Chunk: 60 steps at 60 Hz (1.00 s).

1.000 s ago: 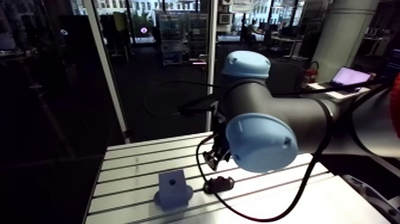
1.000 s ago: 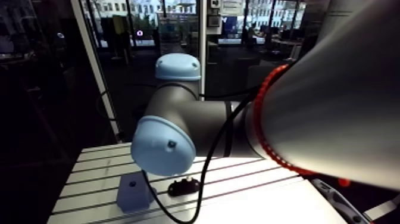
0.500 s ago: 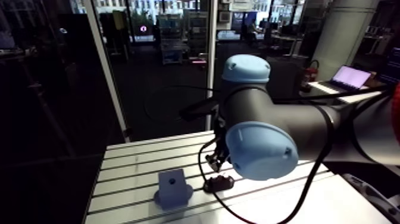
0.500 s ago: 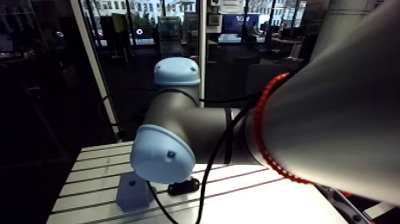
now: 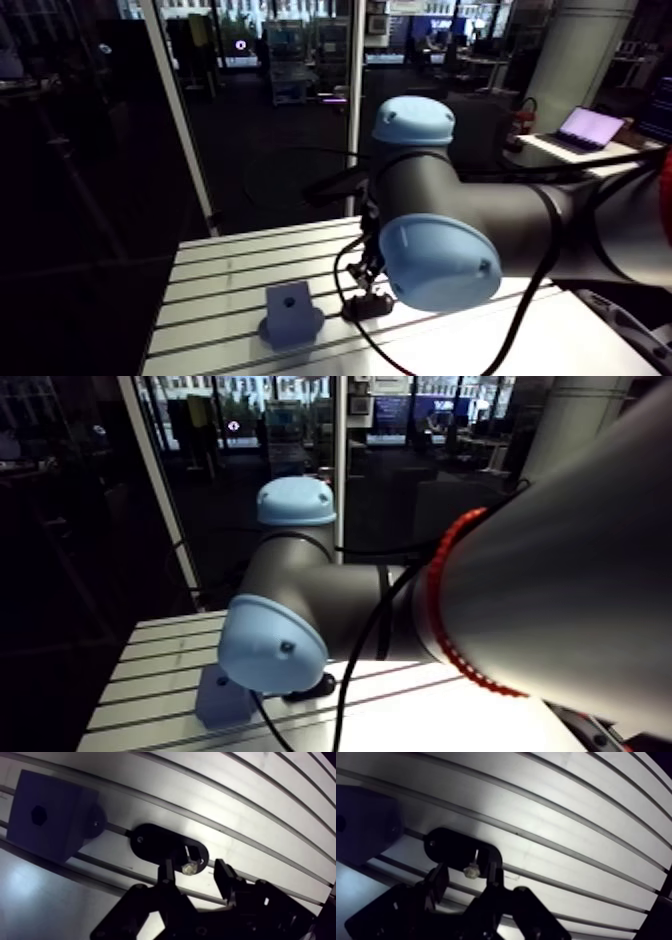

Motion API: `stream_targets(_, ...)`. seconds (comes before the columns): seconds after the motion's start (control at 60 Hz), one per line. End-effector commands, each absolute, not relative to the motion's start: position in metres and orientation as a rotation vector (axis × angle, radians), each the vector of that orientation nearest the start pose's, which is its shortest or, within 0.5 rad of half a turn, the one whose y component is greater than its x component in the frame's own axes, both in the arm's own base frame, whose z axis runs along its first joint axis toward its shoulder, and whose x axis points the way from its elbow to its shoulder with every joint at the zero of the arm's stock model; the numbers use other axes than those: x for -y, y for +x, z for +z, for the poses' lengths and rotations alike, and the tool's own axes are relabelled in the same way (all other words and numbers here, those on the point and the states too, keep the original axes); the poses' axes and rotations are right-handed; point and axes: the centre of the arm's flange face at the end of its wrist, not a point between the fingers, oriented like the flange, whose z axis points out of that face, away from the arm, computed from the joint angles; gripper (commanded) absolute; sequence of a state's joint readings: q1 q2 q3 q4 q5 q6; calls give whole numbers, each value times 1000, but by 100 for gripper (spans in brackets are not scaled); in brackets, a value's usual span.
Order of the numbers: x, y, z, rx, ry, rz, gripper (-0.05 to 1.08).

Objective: Pick up the M10 bolt and insert it into the hex recess until seated.

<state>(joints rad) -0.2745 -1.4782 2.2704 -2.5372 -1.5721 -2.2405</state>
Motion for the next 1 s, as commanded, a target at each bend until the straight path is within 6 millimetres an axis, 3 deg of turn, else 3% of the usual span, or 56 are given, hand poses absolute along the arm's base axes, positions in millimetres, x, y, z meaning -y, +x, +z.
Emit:
stream_targets(0.017, 10, -451, 219, -3234, -648, 154, 47)
stream_targets(1.0, 11, -450, 210, -3213, -648, 144, 48)
